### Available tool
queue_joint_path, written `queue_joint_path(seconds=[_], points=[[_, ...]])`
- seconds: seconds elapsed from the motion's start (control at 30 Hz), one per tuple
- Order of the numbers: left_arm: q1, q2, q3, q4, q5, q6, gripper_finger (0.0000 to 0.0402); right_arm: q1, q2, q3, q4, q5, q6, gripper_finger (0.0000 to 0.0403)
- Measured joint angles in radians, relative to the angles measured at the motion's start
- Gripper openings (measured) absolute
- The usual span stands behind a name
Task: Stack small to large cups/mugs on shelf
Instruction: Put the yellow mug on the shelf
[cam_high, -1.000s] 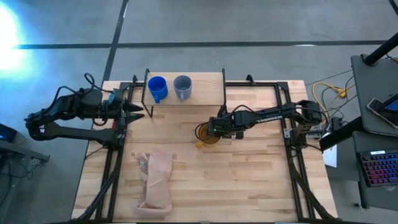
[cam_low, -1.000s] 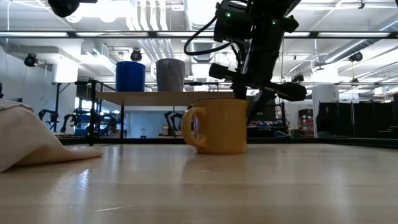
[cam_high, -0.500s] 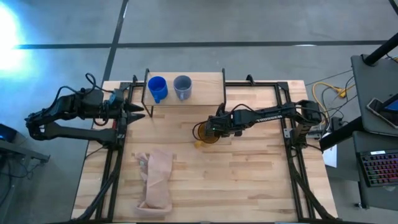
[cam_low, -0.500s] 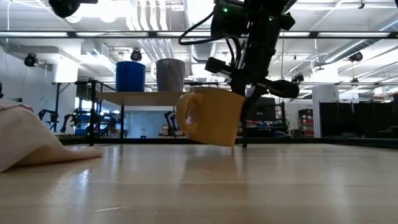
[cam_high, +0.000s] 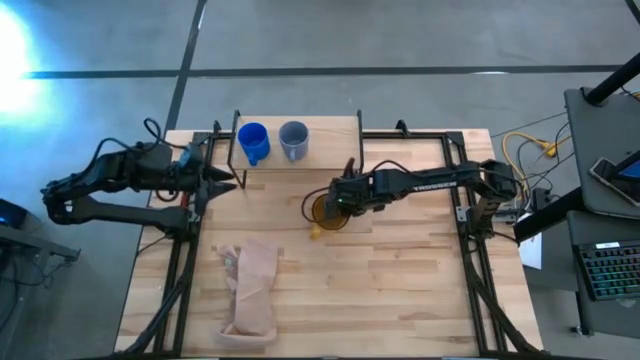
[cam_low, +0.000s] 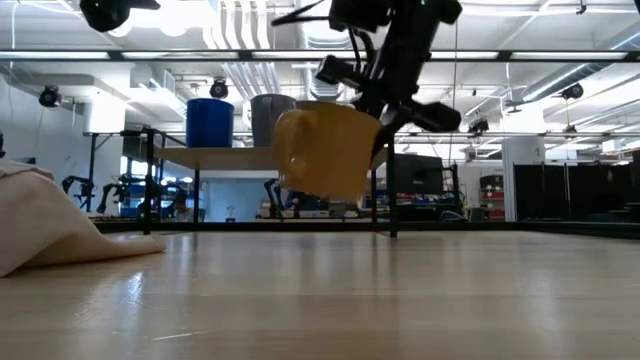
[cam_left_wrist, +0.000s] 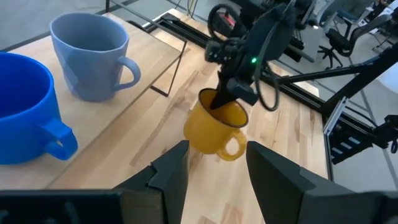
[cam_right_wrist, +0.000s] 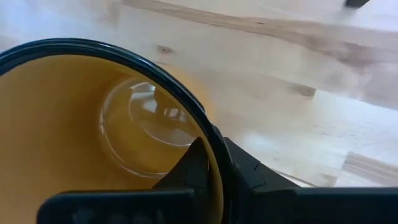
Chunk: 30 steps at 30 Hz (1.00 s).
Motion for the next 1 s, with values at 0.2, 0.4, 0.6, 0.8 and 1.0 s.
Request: queue_joint_path(seconds=[0.2, 0.4, 0.6, 0.8, 1.0], points=[[0.000, 0.024, 0.000, 0.004, 0.000, 0.000, 0.0146, 0.001, 0.000, 0.106, -0.154, 0.016, -0.075, 0.0016], [0.000, 0.047, 0.000, 0.004, 0.000, 0.000, 0.0146, 0.000, 0.000, 0.179, -0.256, 0.036, -0.100, 0.0016], [0.000, 0.038, 0.008, 0.075, 0.016, -0.001, 0.0146, -0.001, 0.000, 0.239, -0.293, 0.035, -0.123, 0.0016], [0.000, 0.013, 0.008, 0.113, 0.017, -0.001, 0.0146, -0.014, -0.002, 0.310, -0.329, 0.035, -0.148, 0.0020], [0.000, -0.005, 0.008, 0.114, 0.017, -0.001, 0.0146, -0.032, -0.002, 0.362, -0.380, 0.045, -0.180, 0.0020]])
